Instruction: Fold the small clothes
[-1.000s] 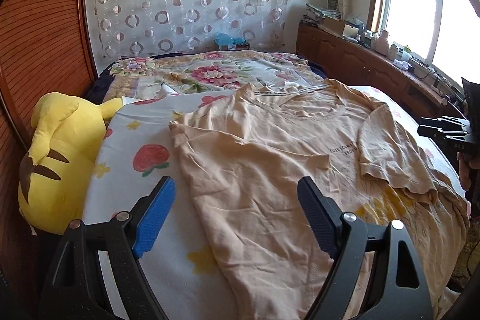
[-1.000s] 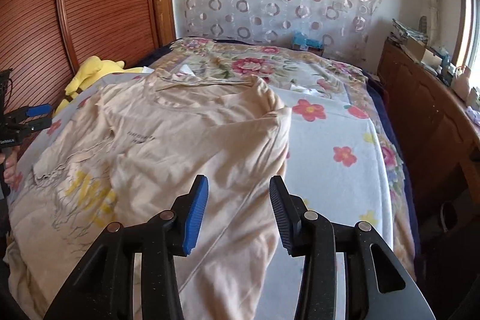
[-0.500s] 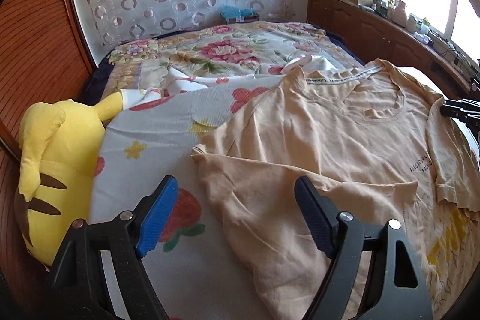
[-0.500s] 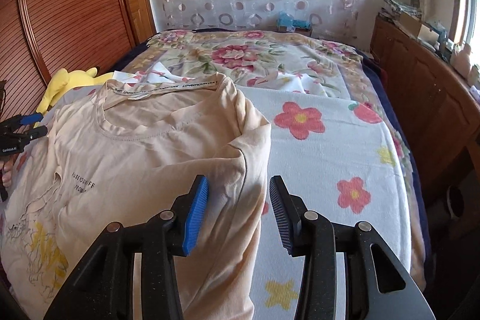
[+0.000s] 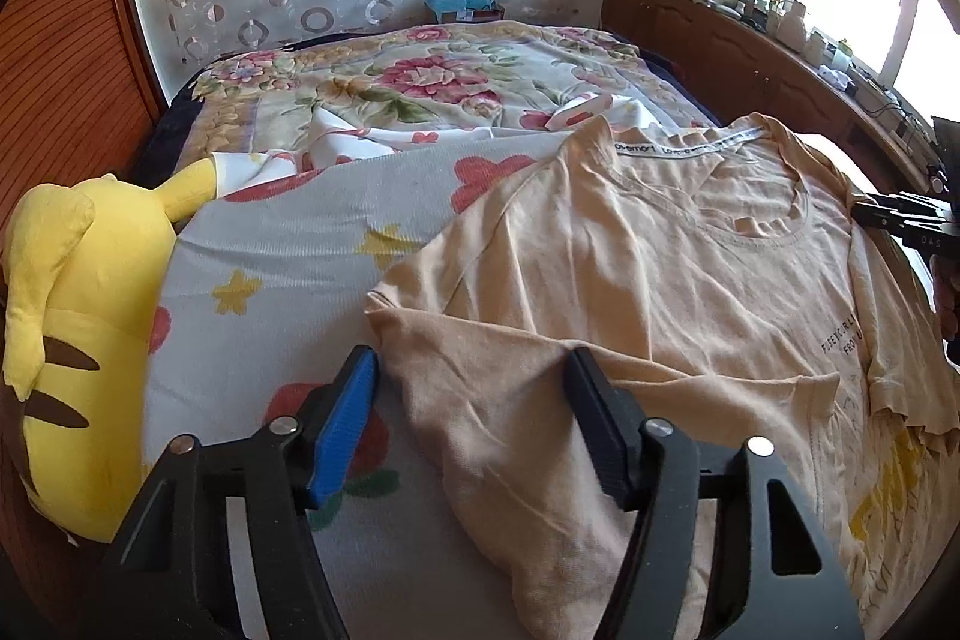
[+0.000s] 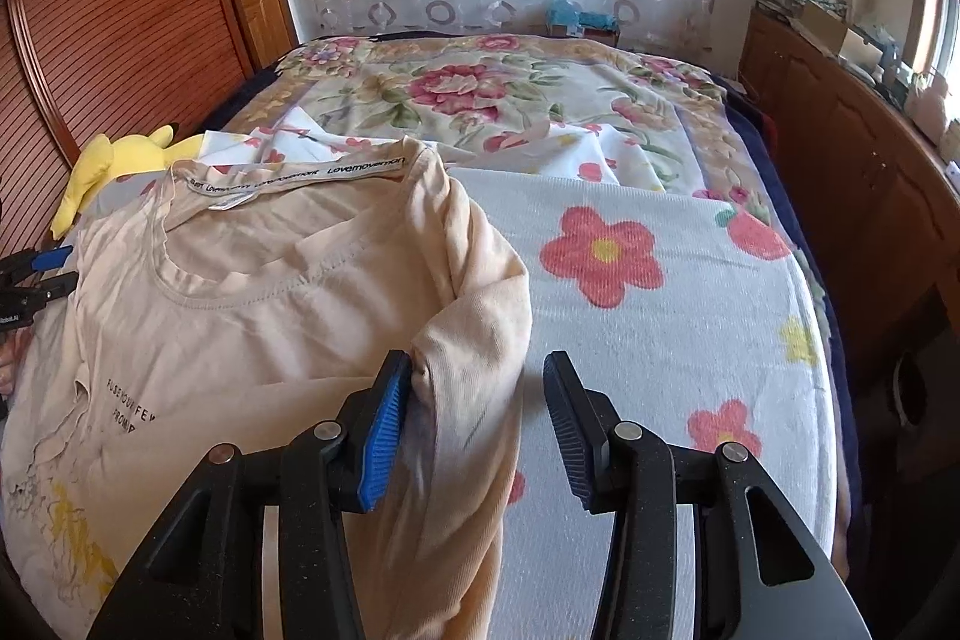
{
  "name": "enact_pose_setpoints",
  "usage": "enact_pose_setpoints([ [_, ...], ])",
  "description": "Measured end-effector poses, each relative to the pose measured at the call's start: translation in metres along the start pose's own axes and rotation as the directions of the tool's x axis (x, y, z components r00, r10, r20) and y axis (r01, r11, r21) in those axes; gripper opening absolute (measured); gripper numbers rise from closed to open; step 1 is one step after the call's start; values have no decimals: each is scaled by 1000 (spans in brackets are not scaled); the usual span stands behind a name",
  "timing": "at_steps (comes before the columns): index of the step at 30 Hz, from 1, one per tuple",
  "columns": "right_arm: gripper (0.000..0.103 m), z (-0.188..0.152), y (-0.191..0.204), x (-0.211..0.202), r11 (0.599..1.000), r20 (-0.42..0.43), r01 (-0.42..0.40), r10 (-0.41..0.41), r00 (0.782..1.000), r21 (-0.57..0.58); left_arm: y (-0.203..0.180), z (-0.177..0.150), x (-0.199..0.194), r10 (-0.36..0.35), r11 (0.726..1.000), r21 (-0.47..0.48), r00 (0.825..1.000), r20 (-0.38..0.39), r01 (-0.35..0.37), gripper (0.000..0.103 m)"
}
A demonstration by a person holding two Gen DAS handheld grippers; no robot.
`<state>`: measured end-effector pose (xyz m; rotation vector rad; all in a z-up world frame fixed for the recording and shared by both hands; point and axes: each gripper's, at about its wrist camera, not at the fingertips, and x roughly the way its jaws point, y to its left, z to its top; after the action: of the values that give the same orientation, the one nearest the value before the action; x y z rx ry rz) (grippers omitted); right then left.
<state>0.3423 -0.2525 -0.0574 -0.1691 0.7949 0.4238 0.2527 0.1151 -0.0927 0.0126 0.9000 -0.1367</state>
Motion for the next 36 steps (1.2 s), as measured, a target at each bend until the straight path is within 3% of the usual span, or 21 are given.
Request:
enact_pose_setpoints([
  [2, 46, 1, 4, 2, 999, -2, 11, -11, 1000, -30, 0, 2, -1, -19, 1000, -13, 1000, 0, 19, 42],
  [4, 17, 1, 12, 1, 997, -1, -13, 12, 1000, -74, -1, 4, -2, -60, 998, -26, 998, -7, 60, 13],
  [5, 11, 2, 15, 1, 995, 0, -16, 16, 1000, -98, -2, 4, -4, -77, 997, -30, 997, -6, 77, 10],
  [9, 8, -4, 25, -26, 992, 73, -38, 48, 996, -123, -14, -1, -34, -91, 996, -19, 994, 61, 92, 8],
  [13, 7, -23, 29, -82, 987, 186, -80, 105, 977, -138, -36, -18, -87, -136, 990, 39, 978, 160, 132, 8],
  [20, 7, -89, 16, -176, 981, 313, -122, 164, 936, -152, -61, -77, -162, -183, 983, 80, 944, 274, 168, 8],
  [27, 7, -167, -8, -230, 984, 304, -121, 155, 940, -127, -59, -132, -199, -205, 979, 50, 932, 298, 199, 7],
  [33, 7, -212, -11, -271, 988, 264, -123, 144, 954, -96, -59, -171, -215, -195, 980, 16, 943, 269, 198, 7],
  [36, 7, -223, -2, -283, 990, 195, -105, 122, 973, -96, -65, -184, -217, -190, 982, 36, 956, 224, 186, 8],
])
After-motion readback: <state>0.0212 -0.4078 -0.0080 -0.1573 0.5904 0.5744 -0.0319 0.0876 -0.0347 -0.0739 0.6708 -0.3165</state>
